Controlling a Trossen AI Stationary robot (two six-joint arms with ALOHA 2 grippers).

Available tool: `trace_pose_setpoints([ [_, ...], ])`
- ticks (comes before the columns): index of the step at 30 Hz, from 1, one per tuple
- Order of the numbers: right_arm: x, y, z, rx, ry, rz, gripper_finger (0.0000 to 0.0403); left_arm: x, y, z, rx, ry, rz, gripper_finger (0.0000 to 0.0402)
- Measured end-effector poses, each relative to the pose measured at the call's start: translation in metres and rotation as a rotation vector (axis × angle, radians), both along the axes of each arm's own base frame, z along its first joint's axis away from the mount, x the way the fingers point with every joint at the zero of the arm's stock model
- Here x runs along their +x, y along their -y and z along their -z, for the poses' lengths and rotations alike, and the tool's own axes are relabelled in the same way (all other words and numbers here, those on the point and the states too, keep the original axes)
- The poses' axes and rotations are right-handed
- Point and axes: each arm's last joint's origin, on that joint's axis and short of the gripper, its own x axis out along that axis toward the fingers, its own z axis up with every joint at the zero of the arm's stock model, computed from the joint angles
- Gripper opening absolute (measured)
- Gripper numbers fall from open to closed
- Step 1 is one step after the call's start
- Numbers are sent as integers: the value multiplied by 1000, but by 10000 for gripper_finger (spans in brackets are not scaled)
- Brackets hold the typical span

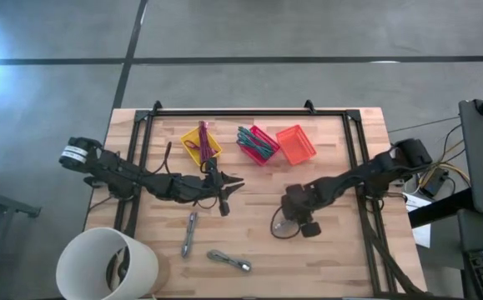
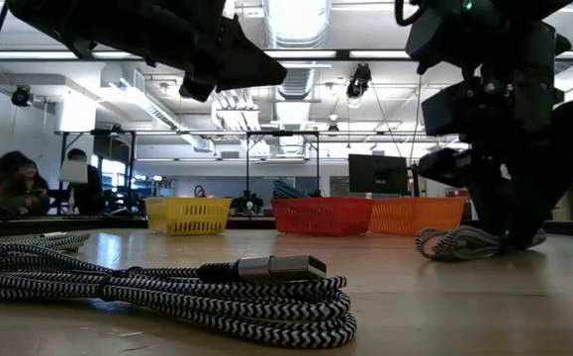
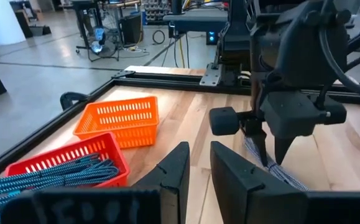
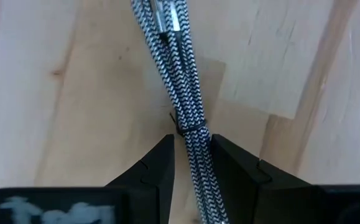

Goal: Pick & Place USB Port
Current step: Put the top right black white USB cable into the orange bin

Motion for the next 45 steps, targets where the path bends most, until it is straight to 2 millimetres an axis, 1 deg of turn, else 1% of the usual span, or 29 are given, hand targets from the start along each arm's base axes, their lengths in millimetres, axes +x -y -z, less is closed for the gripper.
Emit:
trace_pose_setpoints([
  [9, 9, -2, 3, -22, -9, 19, 93, 0, 0, 0, 18, -7, 3, 69],
  [11, 10, -2, 2, -23, -7, 14, 81, 0, 0, 1, 19, -12, 3, 69],
  [15, 12, -3, -3, 4, 4, 7, 39, 0, 0, 2, 21, -21, 3, 69],
  [17, 14, -4, -11, 56, 20, 0, 20, 0, 0, 1, 20, -20, 3, 69],
  [18, 15, -4, -17, 84, 35, 7, 17, 0, 0, 1, 20, -20, 3, 69],
  [20, 17, -2, -31, 123, 71, 29, 18, 0, 0, 1, 20, -20, 3, 69],
  [23, 14, 5, -54, 122, 120, 51, 20, 0, 0, 1, 18, -17, 3, 69],
  [26, 9, 20, -78, 65, 230, 104, 19, 0, 0, 1, 18, -14, 3, 69],
  [28, 2, 34, -92, -9, 306, 187, 19, 0, 0, 1, 17, -13, 3, 69],
  [32, -12, 68, -109, -130, 401, 430, 19, 0, 0, 1, 17, -12, 3, 69],
  [34, -20, 86, -114, -178, 436, 579, 19, 0, 0, 1, 17, -11, 3, 69],
  [37, -31, 113, -117, -248, 462, 769, 20, 0, 0, 1, 15, -10, 3, 69],
  [40, -40, 139, -117, -267, 458, 907, 20, 0, 0, 1, 12, -10, 3, 69],
  [45, -49, 174, -101, -311, 392, 1051, 20, 0, 0, 1, 9, -8, 2, 69],
])
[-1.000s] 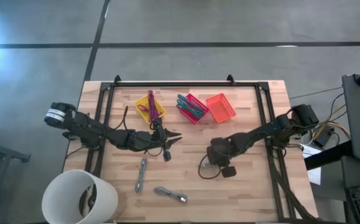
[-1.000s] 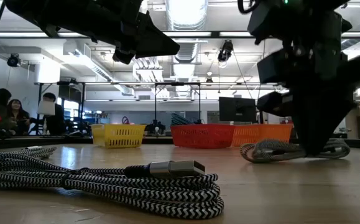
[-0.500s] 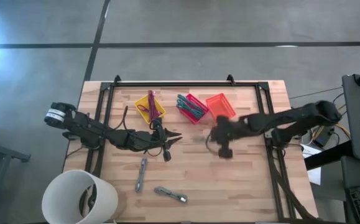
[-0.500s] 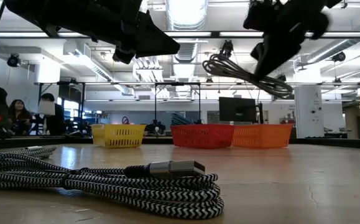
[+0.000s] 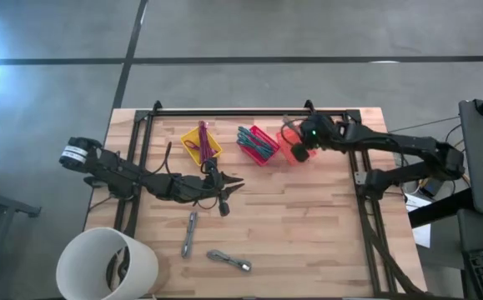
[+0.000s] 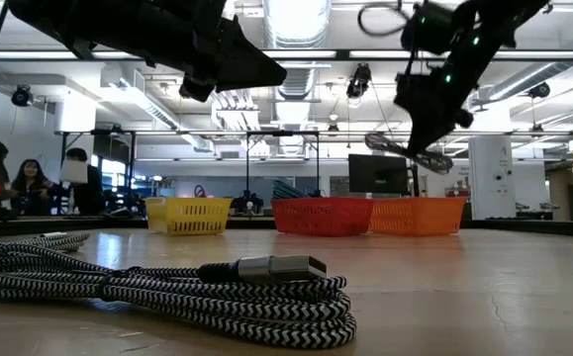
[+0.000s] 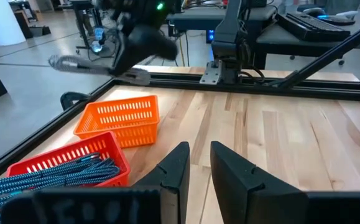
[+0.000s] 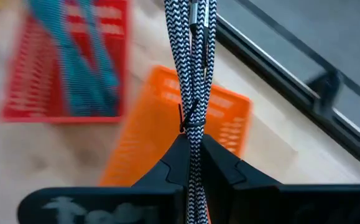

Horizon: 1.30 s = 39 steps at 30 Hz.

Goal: Pick & Place USB Port
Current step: Put the top right black white USB cable into the orange bin

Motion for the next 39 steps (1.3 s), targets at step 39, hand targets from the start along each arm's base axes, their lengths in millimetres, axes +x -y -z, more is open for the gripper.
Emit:
trace_pose_setpoints([
  [39, 28, 29, 71, 35, -247, -168, 54, 0, 0, 1, -4, -6, 1, 69],
])
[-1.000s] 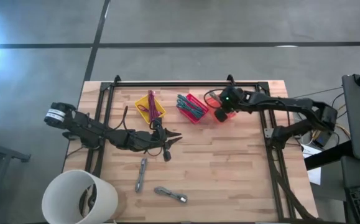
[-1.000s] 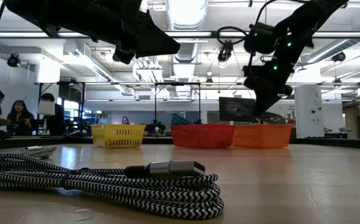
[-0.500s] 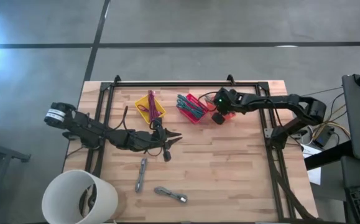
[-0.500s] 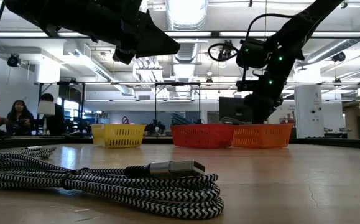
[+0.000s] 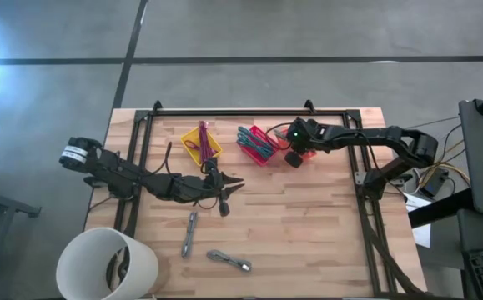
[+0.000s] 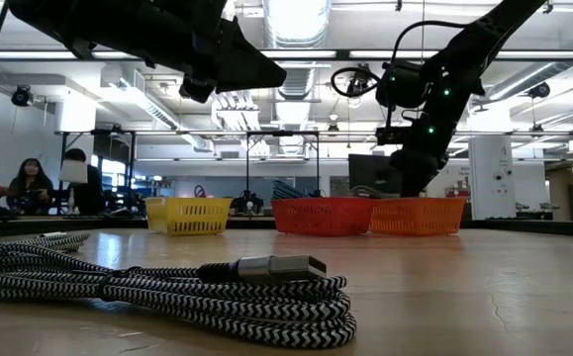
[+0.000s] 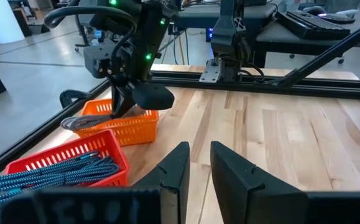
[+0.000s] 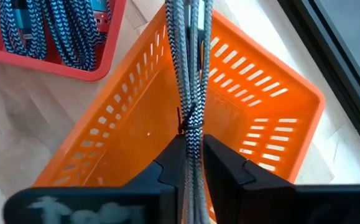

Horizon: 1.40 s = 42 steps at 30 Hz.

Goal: Pick & Place USB Port
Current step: Put the top right black white USB cable into the orange bin, then put the bottom black white USB cable into the orange bin

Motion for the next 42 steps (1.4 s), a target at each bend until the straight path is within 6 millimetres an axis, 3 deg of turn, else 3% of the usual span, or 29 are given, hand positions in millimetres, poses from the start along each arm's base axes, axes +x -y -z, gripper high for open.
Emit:
trace_pose_setpoints([
  [10, 2, -2, -2, 1, 0, -8, 99, 0, 0, 0, -16, 4, -1, 69],
  [19, 19, -23, -31, -38, 99, -98, 117, 0, 1, 0, -54, 13, 16, 69],
  [26, 32, -55, -52, 95, 256, -221, 114, 1, 12, 1, -117, -18, 348, 69],
  [31, 39, -77, -51, 142, 262, -327, 105, -5, 23, 12, -182, -146, 500, 70],
  [36, 43, -92, -48, 145, 240, -395, 98, -11, 34, 23, -291, -265, 507, 97],
  [42, 45, -94, -49, 141, 261, -400, 101, -13, 53, 31, -312, -291, 570, 150],
])
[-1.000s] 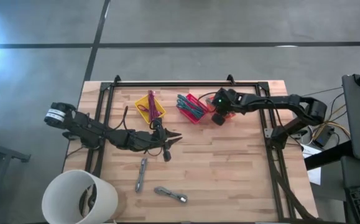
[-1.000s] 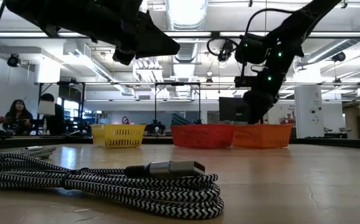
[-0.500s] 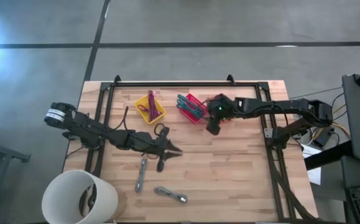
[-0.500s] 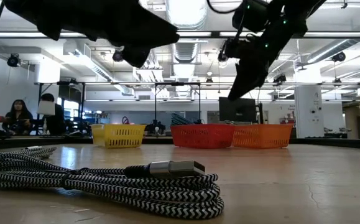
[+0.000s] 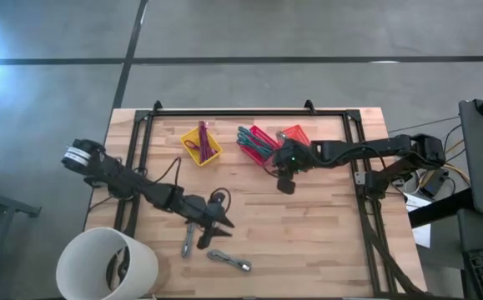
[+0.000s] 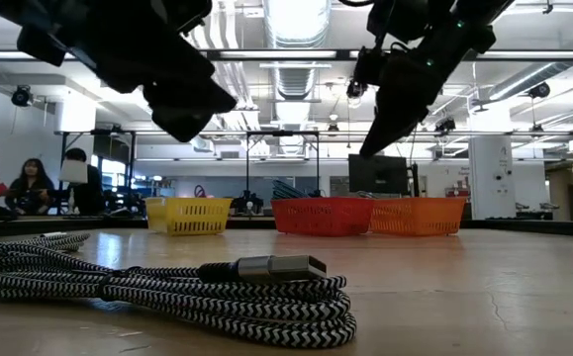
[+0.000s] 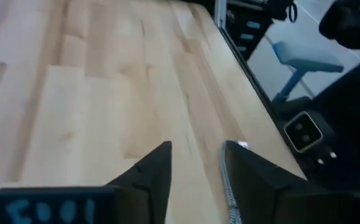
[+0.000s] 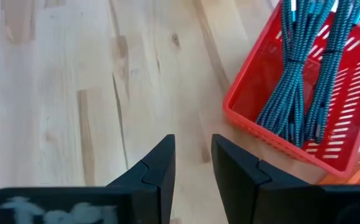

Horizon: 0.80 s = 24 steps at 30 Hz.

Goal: Pick & Place USB Port
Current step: Put the bottom black white USB cable into the orange bin

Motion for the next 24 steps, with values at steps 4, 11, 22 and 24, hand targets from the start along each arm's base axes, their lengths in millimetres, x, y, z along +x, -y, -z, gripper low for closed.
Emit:
trace_pose_setpoints([
  [4, 1, 0, -1, 0, 13, 2, 105, 4, 15, 11, 5, -42, 37, 174],
  [11, 2, 0, -1, 0, 21, 3, 98, 9, 42, 35, 32, -148, 128, 174],
  [22, 2, 0, -1, 1, 23, 4, 106, 6, 55, 68, 46, -283, 136, 172],
  [24, 2, 0, -1, 1, 23, 3, 111, 6, 55, 73, 58, -291, 137, 172],
])
